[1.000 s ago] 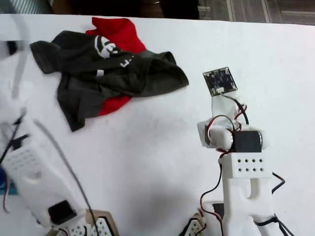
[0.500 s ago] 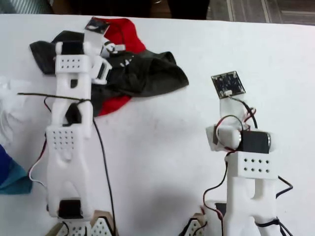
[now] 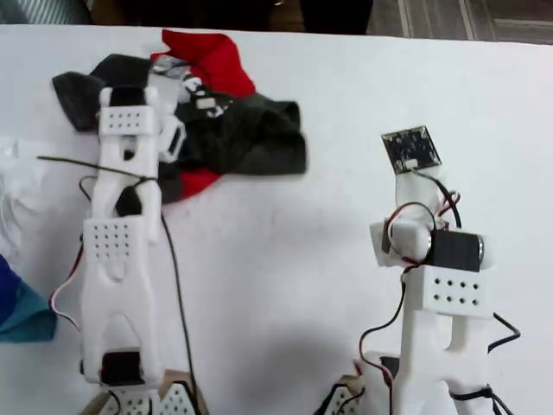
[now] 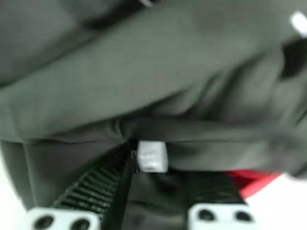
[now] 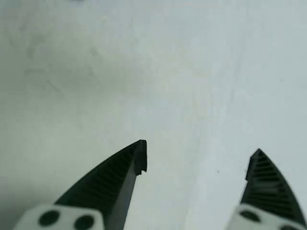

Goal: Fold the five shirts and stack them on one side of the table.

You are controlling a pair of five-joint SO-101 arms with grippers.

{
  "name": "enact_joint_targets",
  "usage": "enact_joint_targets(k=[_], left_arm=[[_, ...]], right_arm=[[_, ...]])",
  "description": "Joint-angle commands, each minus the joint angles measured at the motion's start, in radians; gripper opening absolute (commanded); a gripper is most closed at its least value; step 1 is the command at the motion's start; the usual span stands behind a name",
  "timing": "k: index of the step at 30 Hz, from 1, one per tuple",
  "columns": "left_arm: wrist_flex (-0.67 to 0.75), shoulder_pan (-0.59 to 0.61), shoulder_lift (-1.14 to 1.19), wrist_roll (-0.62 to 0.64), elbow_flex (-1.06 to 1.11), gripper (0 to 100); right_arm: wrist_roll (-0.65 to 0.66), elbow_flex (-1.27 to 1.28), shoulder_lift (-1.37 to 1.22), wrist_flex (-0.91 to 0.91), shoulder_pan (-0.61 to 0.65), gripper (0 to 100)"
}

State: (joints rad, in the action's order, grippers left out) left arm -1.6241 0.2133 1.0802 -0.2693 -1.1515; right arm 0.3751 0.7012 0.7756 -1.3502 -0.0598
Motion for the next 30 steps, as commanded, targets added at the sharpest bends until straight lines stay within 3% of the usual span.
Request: enact_joint_targets(k=[1,5,10,15,18,21,25,30], left_arm=[[-0.107,0.089,-0.101,0.009,-0.174,2],[-0.166,0.140,-0.189,0.008,-0.331,2],[-0.166,0.249,-0.388,0.008,-0.340,2],[-0.166,0.448,-0.635,0.005,-0.338,2],[-0.166,0.577,-0.750,-0.066,-0.334,2],[-0.166,0.672,-0.798,-0.189,-0.228,2],[-0.163,0.723,-0.810,-0.295,0.059,2],[-0.163,0.694,-0.813,-0.262,0.232,2]], right_arm=[[0.002,-0.006,0.001,-0.010,0.002,32.5],[0.000,-0.006,0.001,-0.008,0.002,32.5],[0.000,-0.006,0.001,-0.008,0.002,32.5],[-0.002,-0.006,0.001,-0.004,0.002,32.5],[-0.002,-0.006,0.001,0.008,0.002,32.5],[-0.003,-0.008,0.001,0.038,0.015,32.5],[-0.018,-0.012,-0.001,0.045,0.124,32.5],[-0.103,-0.012,-0.001,0.047,0.223,32.5]])
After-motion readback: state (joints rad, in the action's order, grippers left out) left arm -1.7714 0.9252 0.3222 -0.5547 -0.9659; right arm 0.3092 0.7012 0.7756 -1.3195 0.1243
